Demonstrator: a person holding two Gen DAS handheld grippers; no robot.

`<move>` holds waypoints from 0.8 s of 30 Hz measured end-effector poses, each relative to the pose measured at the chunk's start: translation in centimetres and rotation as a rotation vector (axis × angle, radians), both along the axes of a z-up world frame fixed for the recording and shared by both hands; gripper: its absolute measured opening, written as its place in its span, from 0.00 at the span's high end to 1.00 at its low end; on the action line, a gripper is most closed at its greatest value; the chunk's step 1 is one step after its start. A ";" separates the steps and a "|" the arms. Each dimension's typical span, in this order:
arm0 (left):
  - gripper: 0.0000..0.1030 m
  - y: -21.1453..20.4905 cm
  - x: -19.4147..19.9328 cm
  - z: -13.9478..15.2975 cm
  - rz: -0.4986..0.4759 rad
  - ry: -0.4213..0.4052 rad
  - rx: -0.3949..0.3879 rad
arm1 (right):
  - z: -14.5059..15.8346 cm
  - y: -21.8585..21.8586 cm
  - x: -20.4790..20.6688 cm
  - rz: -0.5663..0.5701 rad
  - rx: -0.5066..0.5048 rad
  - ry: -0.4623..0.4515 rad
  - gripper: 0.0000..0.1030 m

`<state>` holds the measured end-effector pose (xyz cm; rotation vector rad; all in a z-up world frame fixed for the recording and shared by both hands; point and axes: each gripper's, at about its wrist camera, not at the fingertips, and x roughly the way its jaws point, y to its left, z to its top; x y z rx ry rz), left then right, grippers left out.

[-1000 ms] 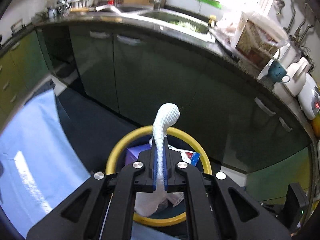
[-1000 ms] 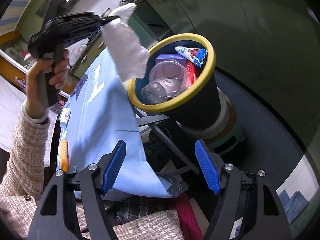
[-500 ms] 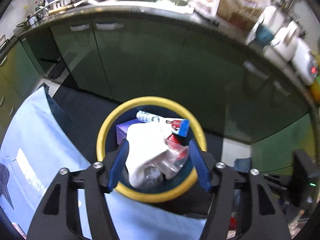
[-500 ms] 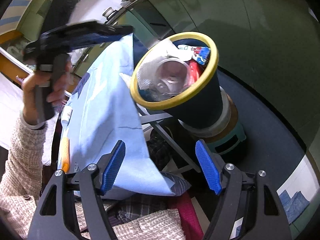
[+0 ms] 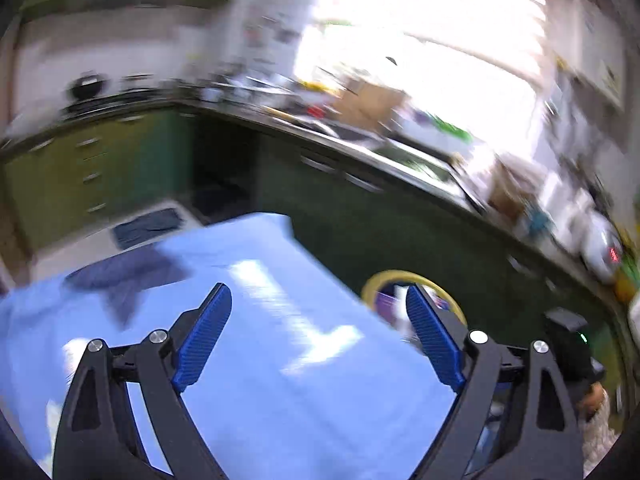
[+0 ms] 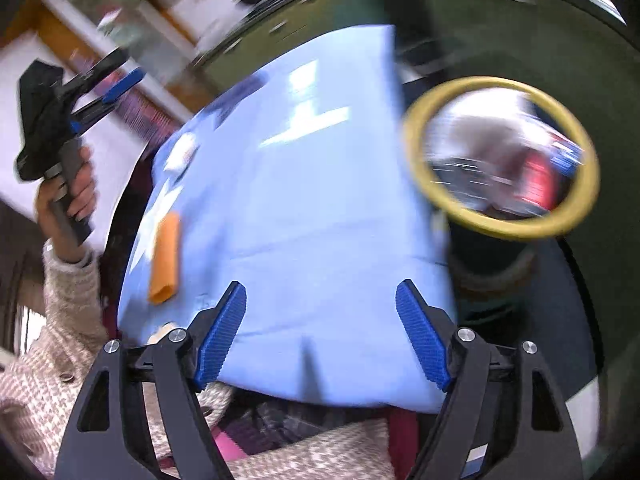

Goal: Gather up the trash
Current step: 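Move the right gripper down to the orange foam net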

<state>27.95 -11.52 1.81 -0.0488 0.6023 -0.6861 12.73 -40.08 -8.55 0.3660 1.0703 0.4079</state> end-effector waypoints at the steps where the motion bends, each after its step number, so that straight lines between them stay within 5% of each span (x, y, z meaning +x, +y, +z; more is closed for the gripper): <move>1: 0.17 2.0 0.3 -0.5 0.036 0.001 -0.027 | 0.1 2.5 0.9 0.056 -0.009 0.005 0.24; 5: 0.17 9.7 1.1 -3.0 0.226 -0.030 -0.104 | 0.3 12.0 3.4 0.257 -0.036 0.020 0.22; 11: 0.16 17.2 1.4 -5.7 0.455 -0.058 -0.151 | -0.6 22.3 5.6 0.414 -0.106 0.022 0.18; 17: 0.13 21.4 1.0 -6.4 0.571 -0.036 -0.250 | -1.7 26.9 5.6 0.440 -0.232 0.010 0.18; 24: 0.13 23.1 1.3 -7.4 0.596 0.020 -0.306 | -2.7 28.1 4.9 0.450 -0.306 -0.022 0.21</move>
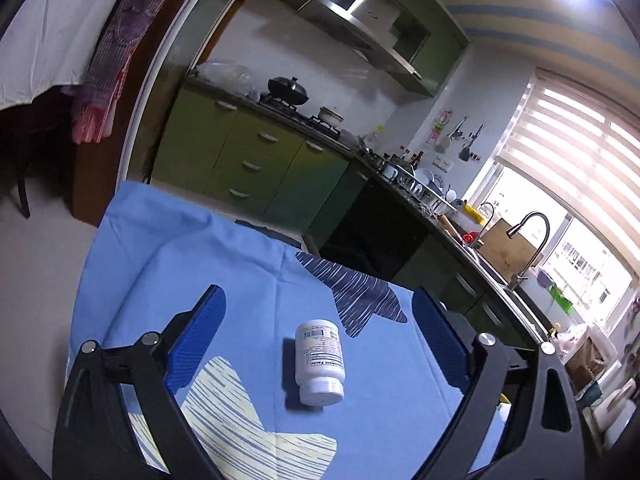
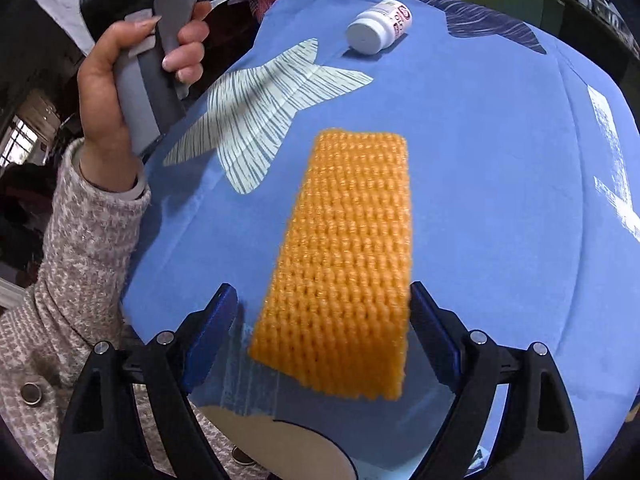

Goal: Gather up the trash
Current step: 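Move the right gripper down to the orange foam net, then carry the orange foam net over the bin and open the right gripper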

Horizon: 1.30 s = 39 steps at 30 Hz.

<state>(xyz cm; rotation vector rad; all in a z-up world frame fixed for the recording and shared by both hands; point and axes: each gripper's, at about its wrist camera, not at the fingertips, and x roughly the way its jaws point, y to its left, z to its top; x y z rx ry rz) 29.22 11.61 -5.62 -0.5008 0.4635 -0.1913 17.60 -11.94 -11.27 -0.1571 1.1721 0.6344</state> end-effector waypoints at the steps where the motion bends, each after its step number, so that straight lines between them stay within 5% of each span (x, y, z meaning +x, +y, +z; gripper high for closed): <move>1: 0.13 -0.1 0.0 -0.2 0.003 0.003 0.003 | 0.1 -0.2 -0.2 -0.006 -0.010 -0.015 0.29; 6: 0.13 -0.4 0.3 -0.8 0.000 0.022 0.019 | 1.2 -1.8 -0.8 -0.029 0.023 -0.045 0.74; 8: 0.13 -0.5 0.3 -0.8 0.002 0.023 0.029 | 1.8 -2.7 -1.0 -0.046 0.041 -0.057 0.82; 16: 0.13 -0.4 0.2 -1.1 0.012 0.030 0.041 | 6.2 -10.5 -2.0 -0.193 0.102 -0.142 0.84; 23: 0.12 -0.8 0.6 -1.3 0.002 0.045 0.063 | 10.5 -27.4 0.0 -0.573 -0.007 -0.221 0.84; 28: 0.12 -1.2 0.9 -1.7 -0.002 0.060 0.087 | 8.8 -37.3 3.3 -0.724 -0.110 -0.055 0.84; 32: 0.12 -1.2 1.1 -2.0 0.001 0.073 0.085 | 7.4 -43.1 4.8 -0.783 -0.281 -0.020 0.84; 36: 0.12 -1.3 1.3 -2.2 -0.006 0.086 0.083 | 4.4 -45.0 6.4 -0.734 -0.461 0.002 0.84; 39: 0.12 -1.5 1.4 -2.4 -0.007 0.089 0.093 | 2.1 -45.9 7.4 -0.718 -0.508 0.042 0.84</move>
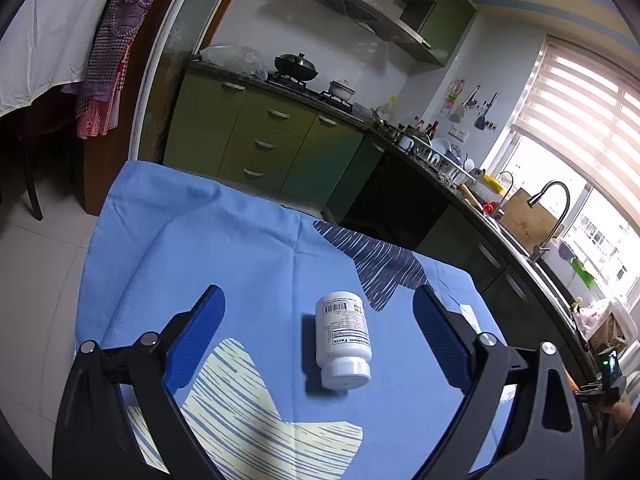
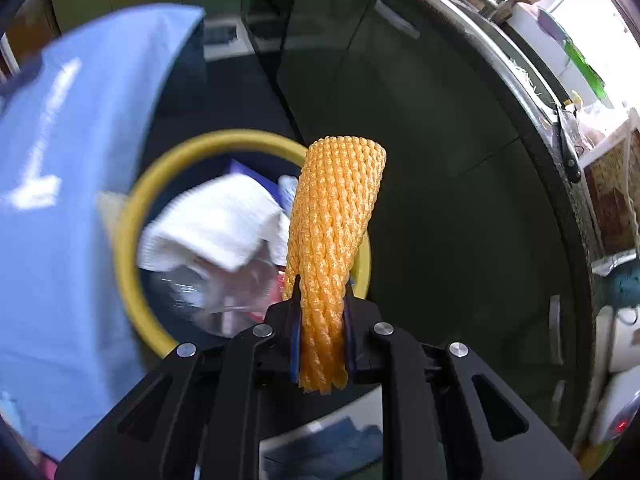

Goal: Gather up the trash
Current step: 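Carry the orange foam net over the bin and open the right gripper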

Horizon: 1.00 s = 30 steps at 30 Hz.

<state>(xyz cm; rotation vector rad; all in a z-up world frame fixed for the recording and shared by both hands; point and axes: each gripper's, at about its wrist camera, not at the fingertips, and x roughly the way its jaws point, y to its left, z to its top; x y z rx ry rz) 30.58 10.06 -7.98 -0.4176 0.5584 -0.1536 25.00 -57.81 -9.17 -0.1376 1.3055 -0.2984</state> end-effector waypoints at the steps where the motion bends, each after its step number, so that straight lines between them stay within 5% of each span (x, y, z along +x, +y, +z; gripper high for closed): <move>1: 0.12 0.0 0.0 0.0 -0.001 0.001 0.001 | -0.6 -0.1 0.2 0.006 0.010 0.007 0.84; 9: 0.12 -0.6 0.3 -0.4 -0.022 0.018 0.014 | -2.6 -0.1 1.3 0.050 0.157 0.005 0.84; 13: 0.12 -1.1 0.3 -0.4 -0.033 0.018 0.026 | -3.4 -1.4 1.0 0.007 0.076 0.017 0.84; 17: 0.12 -1.3 0.3 -0.5 -0.037 0.021 0.030 | -4.2 -2.0 0.4 -0.001 0.099 0.038 0.69; 21: 0.12 -1.4 0.4 -0.6 -0.039 0.026 0.029 | -2.1 -2.6 -0.8 -0.019 0.118 -0.046 0.38; 30: 0.12 -2.1 0.7 -0.4 -0.071 0.033 0.054 | 2.6 -3.3 -3.9 -0.083 0.172 -0.201 0.36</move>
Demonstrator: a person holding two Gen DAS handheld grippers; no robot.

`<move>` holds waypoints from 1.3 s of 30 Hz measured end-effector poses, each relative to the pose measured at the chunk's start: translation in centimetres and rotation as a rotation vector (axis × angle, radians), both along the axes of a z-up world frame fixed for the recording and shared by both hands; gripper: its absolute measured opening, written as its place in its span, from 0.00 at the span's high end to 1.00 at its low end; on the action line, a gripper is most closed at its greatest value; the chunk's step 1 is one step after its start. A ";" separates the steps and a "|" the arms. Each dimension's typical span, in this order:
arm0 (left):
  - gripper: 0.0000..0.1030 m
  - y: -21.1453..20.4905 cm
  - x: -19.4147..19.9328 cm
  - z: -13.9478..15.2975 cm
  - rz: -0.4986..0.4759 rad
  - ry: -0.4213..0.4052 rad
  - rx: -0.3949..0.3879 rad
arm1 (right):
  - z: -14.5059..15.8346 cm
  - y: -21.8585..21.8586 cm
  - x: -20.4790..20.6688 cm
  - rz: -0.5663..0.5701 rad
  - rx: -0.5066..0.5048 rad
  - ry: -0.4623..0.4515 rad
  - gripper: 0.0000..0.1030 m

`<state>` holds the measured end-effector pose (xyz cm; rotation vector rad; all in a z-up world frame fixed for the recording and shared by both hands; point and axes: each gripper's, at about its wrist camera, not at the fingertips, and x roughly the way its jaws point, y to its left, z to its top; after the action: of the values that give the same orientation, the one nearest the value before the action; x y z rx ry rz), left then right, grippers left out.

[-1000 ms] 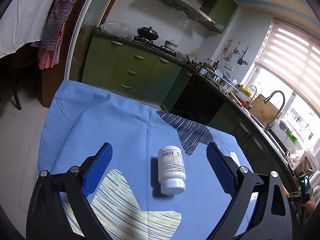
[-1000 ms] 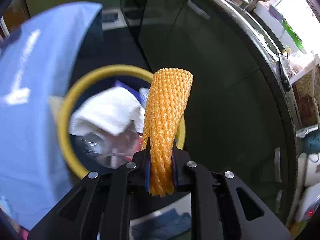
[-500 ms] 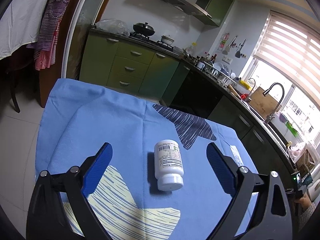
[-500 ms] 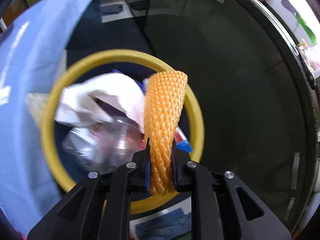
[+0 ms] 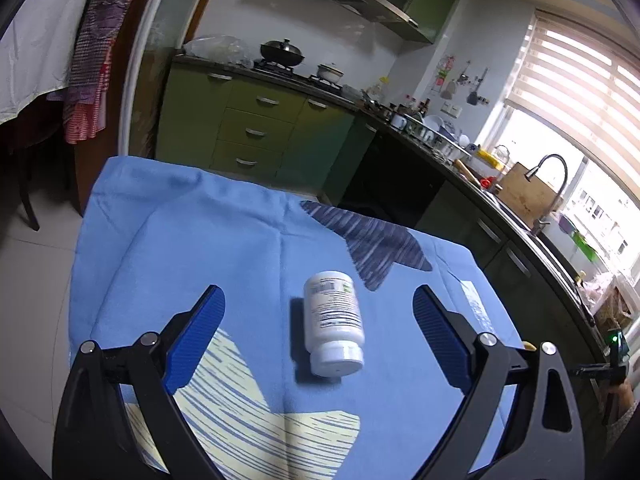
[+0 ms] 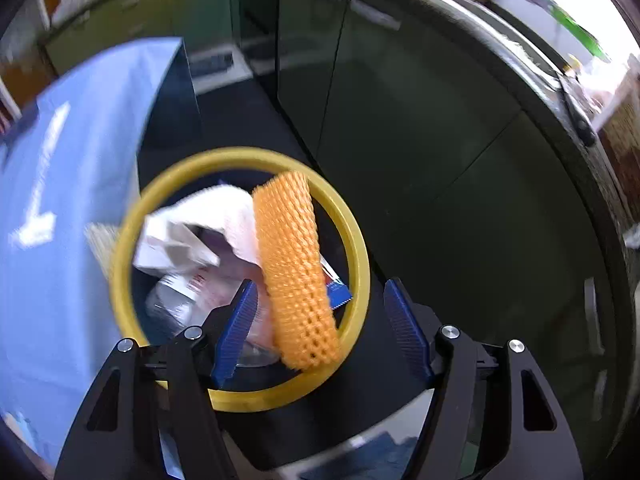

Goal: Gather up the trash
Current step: 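Carry the orange foam net over the bin and open the right gripper, then close the left gripper around the white supplement bottle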

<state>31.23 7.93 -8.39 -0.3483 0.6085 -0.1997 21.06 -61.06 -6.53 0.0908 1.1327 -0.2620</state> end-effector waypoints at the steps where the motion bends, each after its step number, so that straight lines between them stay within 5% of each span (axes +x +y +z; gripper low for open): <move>1: 0.10 -0.3 0.2 0.1 -0.012 0.014 0.008 | 0.6 0.4 -0.8 -0.002 0.021 -0.025 0.36; 7: 0.10 -1.6 2.4 -0.1 -0.014 0.159 0.032 | 1.3 4.0 -3.7 0.027 0.149 -0.068 0.35; 13: 0.10 -4.7 6.6 -1.0 -0.018 0.386 0.183 | -0.2 6.6 -4.1 0.079 0.214 -0.066 0.35; 19: 0.10 -6.2 9.0 -2.3 -0.013 0.512 0.277 | 0.1 8.0 -5.2 0.127 0.229 -0.103 0.32; 22: 0.13 -6.7 9.6 -2.8 -0.017 0.549 0.305 | 0.3 8.5 -5.6 0.142 0.235 -0.115 0.31; 26: 0.38 -7.1 10.2 -3.7 -0.032 0.606 0.306 | 0.2 9.0 -6.2 0.159 0.245 -0.118 0.30; 31: 0.56 -7.2 10.5 -4.2 -0.032 0.628 0.317 | -0.2 9.0 -6.6 0.158 0.256 -0.115 0.30; 39: 0.57 -8.2 9.6 -2.9 -0.076 0.581 0.348 | -0.5 8.8 -7.7 0.150 0.276 -0.126 0.30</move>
<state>40.81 -0.27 -11.30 -0.0382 1.2127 -0.0587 13.38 -52.24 -7.08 0.2618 1.0390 0.0348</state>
